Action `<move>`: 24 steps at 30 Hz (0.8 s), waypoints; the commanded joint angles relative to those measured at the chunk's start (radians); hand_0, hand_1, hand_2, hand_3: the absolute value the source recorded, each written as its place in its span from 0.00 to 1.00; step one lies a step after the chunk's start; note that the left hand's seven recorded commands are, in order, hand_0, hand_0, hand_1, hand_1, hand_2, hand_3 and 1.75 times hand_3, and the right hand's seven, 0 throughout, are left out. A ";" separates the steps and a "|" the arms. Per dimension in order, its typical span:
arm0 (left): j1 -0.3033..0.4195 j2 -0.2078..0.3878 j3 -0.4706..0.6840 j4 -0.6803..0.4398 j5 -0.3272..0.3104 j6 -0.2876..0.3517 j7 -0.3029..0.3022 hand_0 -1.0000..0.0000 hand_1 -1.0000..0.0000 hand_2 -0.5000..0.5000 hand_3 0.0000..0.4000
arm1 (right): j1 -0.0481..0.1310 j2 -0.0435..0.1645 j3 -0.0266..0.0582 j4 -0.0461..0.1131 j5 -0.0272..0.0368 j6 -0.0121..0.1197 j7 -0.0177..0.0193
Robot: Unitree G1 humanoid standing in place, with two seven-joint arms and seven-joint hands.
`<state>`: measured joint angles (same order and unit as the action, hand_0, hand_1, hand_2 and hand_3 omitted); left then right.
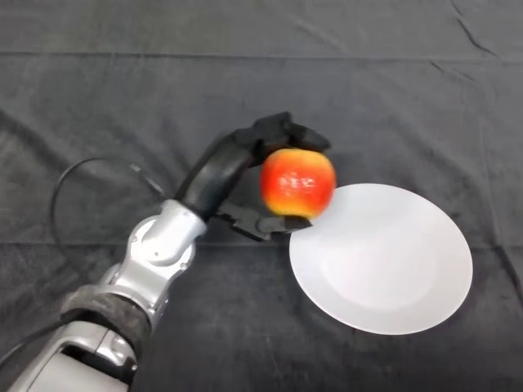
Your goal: Move the apple to the plate
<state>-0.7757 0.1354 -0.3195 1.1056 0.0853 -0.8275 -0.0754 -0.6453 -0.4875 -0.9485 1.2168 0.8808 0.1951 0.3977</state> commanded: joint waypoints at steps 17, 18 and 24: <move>-0.056 -0.007 -0.223 0.016 -0.053 0.031 -0.032 0.00 0.00 0.50 1.00 | -0.014 -0.018 -0.0031 -0.003 0.0188 -0.008 0.0004; -0.055 -0.006 -0.230 0.015 -0.055 0.035 -0.034 0.00 0.00 0.50 1.00 | -0.014 -0.018 -0.0031 -0.003 0.0188 -0.008 0.0004; -0.051 0.002 -0.277 0.010 -0.071 0.067 -0.042 0.00 0.00 0.50 1.00 | -0.014 -0.018 -0.0032 -0.003 0.0188 -0.008 0.0007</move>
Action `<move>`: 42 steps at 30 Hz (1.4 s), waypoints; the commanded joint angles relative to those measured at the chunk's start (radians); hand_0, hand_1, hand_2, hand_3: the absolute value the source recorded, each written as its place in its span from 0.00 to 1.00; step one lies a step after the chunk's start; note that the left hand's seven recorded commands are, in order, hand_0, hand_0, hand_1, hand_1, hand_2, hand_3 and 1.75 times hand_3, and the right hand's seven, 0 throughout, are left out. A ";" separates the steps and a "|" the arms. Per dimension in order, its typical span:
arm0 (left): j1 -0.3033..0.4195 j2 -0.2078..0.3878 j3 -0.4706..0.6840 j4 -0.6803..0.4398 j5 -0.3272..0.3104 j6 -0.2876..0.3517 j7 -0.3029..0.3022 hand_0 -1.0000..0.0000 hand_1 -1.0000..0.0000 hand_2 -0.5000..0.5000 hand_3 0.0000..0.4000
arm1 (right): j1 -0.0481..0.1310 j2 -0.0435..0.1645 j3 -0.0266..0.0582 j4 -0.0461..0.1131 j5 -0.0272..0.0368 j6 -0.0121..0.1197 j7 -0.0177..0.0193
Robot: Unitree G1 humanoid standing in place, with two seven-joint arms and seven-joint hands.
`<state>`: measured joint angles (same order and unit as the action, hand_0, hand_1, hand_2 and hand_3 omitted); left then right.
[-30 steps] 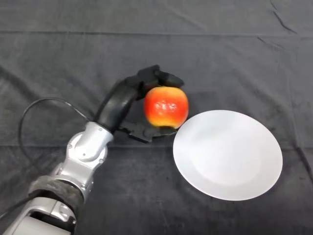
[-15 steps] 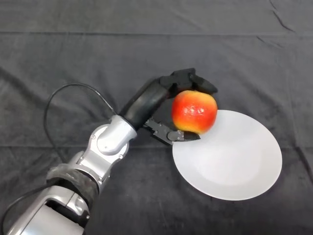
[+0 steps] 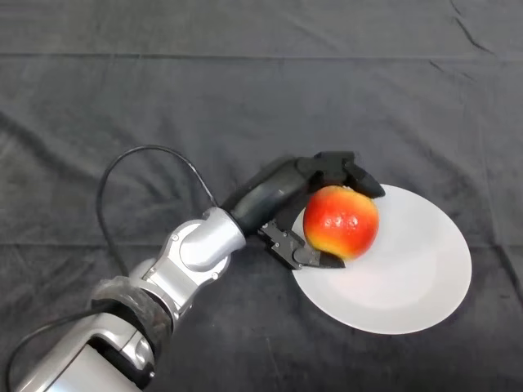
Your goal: Move the apple to the plate
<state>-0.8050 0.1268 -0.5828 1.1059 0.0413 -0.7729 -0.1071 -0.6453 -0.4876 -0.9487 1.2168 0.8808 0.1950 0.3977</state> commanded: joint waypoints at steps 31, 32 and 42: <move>-0.009 0.092 -0.046 -0.002 -0.083 0.070 -0.008 1.00 1.00 0.50 0.00 | -0.014 -0.018 -0.0030 -0.002 0.0185 -0.008 0.0011; -0.008 0.099 -0.039 0.000 -0.085 0.068 -0.009 1.00 1.00 0.50 0.00 | -0.014 -0.018 -0.0030 -0.002 0.0185 -0.008 0.0011; 0.017 0.173 0.053 0.022 -0.111 0.051 -0.005 1.00 1.00 0.50 0.00 | -0.014 -0.018 -0.0030 -0.002 0.0184 -0.008 0.0011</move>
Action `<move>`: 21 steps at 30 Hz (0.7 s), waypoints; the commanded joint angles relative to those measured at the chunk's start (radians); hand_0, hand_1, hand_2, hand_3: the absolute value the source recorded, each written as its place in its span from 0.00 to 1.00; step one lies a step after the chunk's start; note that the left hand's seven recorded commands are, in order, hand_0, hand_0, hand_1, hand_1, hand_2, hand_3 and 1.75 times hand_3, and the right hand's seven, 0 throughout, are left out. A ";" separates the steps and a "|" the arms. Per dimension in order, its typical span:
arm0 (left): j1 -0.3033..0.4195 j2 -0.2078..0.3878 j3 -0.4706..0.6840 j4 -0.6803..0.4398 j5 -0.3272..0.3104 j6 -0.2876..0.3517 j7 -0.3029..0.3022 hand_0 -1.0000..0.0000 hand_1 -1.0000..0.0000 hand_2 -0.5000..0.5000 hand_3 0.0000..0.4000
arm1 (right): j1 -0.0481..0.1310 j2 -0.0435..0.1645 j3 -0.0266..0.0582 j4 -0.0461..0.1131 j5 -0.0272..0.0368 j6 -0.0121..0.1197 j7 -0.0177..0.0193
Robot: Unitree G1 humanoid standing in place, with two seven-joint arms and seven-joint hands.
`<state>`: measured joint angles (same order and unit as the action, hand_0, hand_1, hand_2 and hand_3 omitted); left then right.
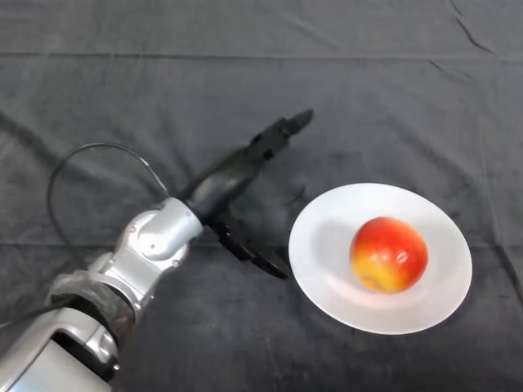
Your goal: Move the apple to the plate
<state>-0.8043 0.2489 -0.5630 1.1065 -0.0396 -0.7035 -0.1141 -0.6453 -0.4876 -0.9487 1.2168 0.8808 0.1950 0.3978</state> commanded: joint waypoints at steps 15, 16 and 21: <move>0.120 0.193 0.195 0.054 -0.086 -0.054 -0.003 1.00 1.00 0.50 0.00 | -0.014 -0.018 -0.0030 -0.003 0.0183 -0.008 0.0009; 0.127 0.205 0.211 0.056 -0.093 -0.054 -0.003 1.00 1.00 0.50 0.00 | -0.014 -0.018 -0.0030 -0.003 0.0183 -0.008 0.0009; 0.148 0.244 0.274 0.068 -0.122 -0.044 0.002 1.00 1.00 0.50 0.00 | -0.014 -0.018 -0.0030 -0.003 0.0182 -0.008 0.0009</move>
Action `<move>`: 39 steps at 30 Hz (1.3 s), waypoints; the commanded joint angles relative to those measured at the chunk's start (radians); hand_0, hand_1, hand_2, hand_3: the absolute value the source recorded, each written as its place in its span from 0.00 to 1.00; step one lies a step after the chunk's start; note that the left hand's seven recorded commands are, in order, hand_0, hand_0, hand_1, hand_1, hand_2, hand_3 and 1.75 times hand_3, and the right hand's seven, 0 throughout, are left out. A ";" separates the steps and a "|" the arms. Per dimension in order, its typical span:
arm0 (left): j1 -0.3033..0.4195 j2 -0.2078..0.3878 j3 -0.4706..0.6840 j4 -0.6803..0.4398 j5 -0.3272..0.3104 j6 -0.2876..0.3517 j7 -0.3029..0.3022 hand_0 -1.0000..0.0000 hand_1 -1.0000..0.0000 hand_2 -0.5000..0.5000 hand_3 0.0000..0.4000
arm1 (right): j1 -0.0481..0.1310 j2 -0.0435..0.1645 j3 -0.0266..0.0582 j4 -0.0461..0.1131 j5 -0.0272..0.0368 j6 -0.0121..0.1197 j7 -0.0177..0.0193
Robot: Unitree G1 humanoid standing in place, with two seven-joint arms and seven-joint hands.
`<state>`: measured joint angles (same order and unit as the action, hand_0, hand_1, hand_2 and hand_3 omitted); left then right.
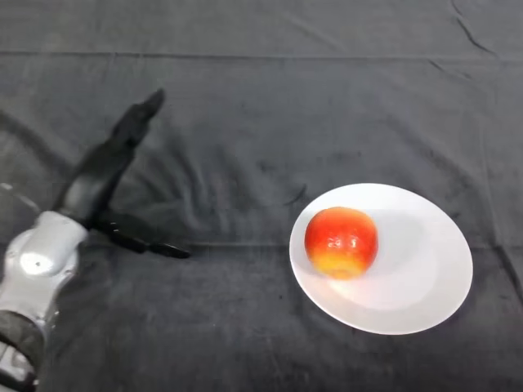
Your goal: Move the apple to the plate
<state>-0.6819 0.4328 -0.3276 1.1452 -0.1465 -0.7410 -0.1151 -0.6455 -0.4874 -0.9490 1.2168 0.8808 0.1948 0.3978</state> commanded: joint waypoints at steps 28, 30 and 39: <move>0.090 0.207 0.389 0.087 -0.193 0.117 0.080 1.00 1.00 0.50 0.00 | -0.014 -0.018 -0.0027 -0.003 0.0182 -0.008 0.0007; 0.096 0.214 0.423 0.092 -0.217 0.128 0.084 1.00 1.00 0.50 0.00 | -0.014 -0.018 -0.0027 -0.003 0.0182 -0.008 0.0007; 0.115 0.241 0.570 0.108 -0.319 0.184 0.125 1.00 1.00 0.50 0.00 | -0.014 -0.018 -0.0028 -0.003 0.0182 -0.008 0.0009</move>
<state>-0.6006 0.6123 0.2326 1.2216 -0.4548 -0.5694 0.0067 -0.6456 -0.4876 -0.9485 1.2168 0.8807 0.1952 0.3978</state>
